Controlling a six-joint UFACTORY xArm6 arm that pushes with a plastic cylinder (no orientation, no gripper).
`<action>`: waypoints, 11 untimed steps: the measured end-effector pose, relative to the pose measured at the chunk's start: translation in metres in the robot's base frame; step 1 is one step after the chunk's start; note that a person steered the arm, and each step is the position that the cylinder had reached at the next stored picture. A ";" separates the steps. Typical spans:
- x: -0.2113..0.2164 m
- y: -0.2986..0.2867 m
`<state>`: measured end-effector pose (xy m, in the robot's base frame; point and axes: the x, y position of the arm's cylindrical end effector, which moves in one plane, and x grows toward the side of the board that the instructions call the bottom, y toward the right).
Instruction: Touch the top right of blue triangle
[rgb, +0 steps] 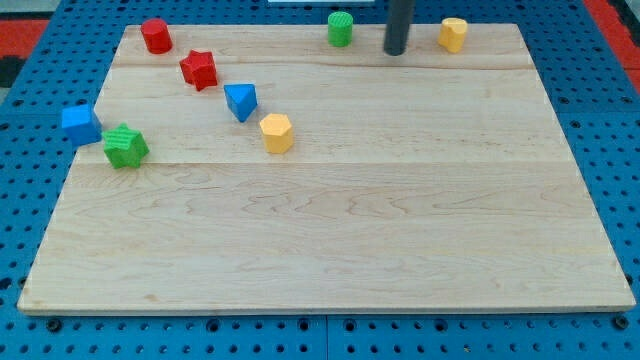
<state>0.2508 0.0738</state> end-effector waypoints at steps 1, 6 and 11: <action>0.027 -0.054; 0.023 -0.149; 0.103 -0.172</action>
